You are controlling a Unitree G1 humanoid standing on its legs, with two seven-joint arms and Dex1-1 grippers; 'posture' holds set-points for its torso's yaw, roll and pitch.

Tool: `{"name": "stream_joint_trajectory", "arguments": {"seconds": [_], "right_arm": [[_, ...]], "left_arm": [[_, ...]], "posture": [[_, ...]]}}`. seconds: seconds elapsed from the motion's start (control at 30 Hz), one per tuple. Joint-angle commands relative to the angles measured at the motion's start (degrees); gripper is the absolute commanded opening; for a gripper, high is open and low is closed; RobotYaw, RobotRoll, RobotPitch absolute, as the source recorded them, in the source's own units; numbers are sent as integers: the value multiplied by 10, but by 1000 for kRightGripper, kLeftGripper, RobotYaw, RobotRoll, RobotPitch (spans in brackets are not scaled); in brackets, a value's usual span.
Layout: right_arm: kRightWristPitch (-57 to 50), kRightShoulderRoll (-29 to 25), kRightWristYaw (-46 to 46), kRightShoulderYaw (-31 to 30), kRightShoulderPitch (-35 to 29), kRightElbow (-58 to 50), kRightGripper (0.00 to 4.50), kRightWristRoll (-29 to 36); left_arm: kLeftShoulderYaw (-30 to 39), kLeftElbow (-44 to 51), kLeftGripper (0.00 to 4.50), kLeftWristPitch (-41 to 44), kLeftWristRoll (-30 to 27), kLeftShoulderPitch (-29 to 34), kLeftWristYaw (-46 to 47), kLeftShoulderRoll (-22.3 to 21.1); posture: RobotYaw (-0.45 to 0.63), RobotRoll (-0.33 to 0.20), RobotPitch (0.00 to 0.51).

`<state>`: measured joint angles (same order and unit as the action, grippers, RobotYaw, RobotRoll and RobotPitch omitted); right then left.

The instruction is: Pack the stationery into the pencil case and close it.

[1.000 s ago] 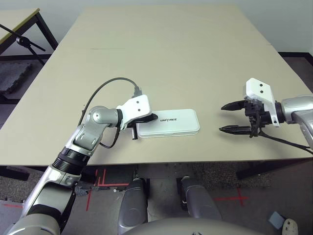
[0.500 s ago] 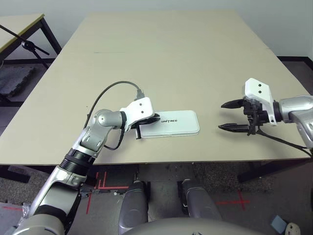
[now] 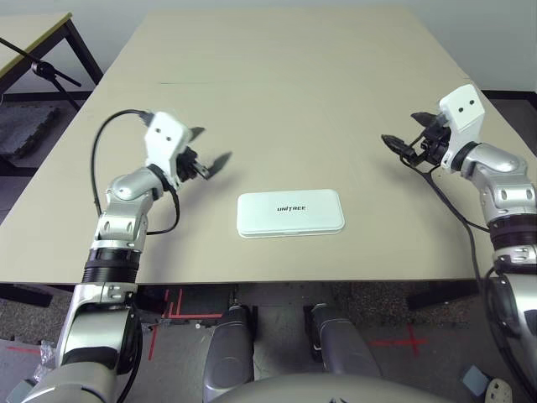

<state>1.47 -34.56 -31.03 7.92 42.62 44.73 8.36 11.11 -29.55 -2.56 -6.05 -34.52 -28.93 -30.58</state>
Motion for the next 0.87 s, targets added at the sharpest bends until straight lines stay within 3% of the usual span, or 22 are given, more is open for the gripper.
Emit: {"name": "stream_joint_trajectory", "arguments": {"seconds": [0.03, 0.47, 0.87], "right_arm": [[34, 0, 75, 32, 23, 69, 4500, -7], [84, 29, 223, 100, 34, 145, 4500, 17], [87, 52, 247, 123, 28, 150, 4500, 32]], "left_arm": [[38, -80, 4465, -36, -6, -29, 61, -5], [105, -202, 4465, -94, -34, -86, 158, -5], [106, -209, 4465, -102, -43, -82, 171, 5]], "posture": [[-68, 0, 131], [-75, 0, 120], [-77, 0, 119]]}}
